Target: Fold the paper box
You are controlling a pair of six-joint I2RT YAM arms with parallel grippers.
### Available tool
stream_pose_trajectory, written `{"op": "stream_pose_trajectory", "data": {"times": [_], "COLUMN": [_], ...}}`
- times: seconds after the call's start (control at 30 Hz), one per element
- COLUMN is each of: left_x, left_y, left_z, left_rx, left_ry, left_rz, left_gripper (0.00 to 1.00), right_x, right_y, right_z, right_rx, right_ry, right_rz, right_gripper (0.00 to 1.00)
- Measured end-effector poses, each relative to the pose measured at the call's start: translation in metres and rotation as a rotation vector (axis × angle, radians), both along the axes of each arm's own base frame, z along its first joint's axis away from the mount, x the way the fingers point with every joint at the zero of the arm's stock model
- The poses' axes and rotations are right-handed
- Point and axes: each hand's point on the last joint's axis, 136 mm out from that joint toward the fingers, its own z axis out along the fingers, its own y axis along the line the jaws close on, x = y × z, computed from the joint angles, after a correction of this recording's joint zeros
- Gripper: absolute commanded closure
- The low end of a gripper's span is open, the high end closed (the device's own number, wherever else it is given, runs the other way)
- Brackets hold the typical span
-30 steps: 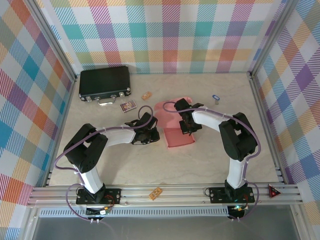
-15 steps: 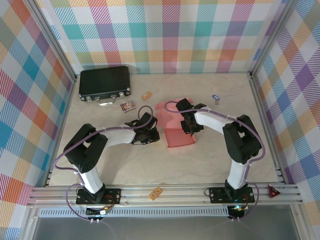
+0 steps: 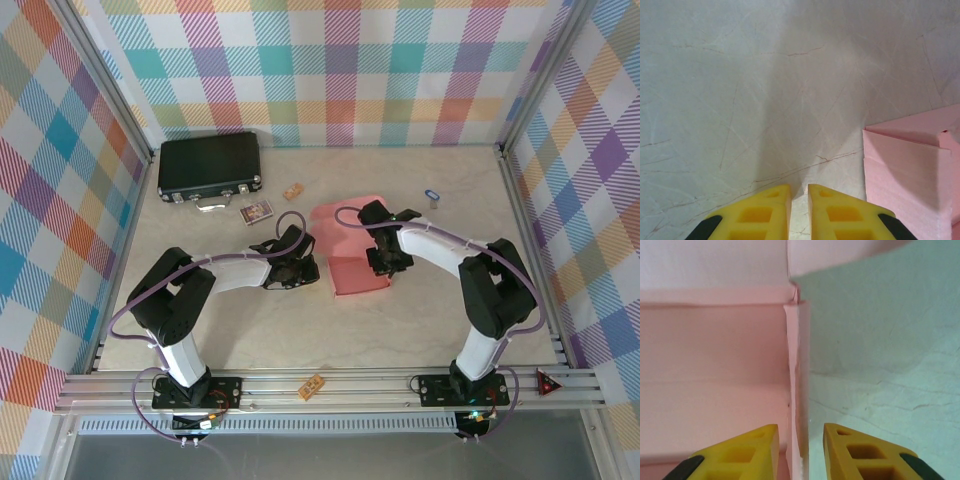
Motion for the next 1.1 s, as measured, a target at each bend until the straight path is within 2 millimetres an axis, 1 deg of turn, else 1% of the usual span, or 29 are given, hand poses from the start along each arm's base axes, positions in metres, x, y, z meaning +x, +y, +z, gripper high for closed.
{"op": "stream_pose_trajectory", "data": {"times": [0.13,0.4,0.53,0.8,1.1], "left_x": [0.0000,0.0002,0.0001,0.0001,0.0001], "left_y": [0.0000,-0.0001,-0.0001,-0.0001,-0.0001], "left_z": [0.0000,-0.0005,-0.0007,-0.0006,-0.0008], "left_rx": [0.000,-0.007,-0.008,-0.008,-0.008], "left_ry": [0.000,0.001,0.002,0.002,0.003], "left_rz": [0.000,0.009,0.012,0.013,0.013], "left_gripper": [0.82,0.82,0.82,0.82,0.82], "right_x": [-0.0064,-0.0080,-0.0084,-0.0083,-0.0085], "right_y": [-0.0027,-0.0037,-0.0040,-0.0037,-0.0038], "right_z": [-0.0031,-0.0042,-0.0073,-0.0076,-0.0090], "right_rx": [-0.007,-0.011,-0.017,-0.016,-0.024], "right_ry": [0.022,0.029,0.037,0.036,0.039], "right_rz": [0.005,0.008,0.009,0.009,0.011], "right_gripper": [0.74,0.84,0.86,0.89,0.88]}}
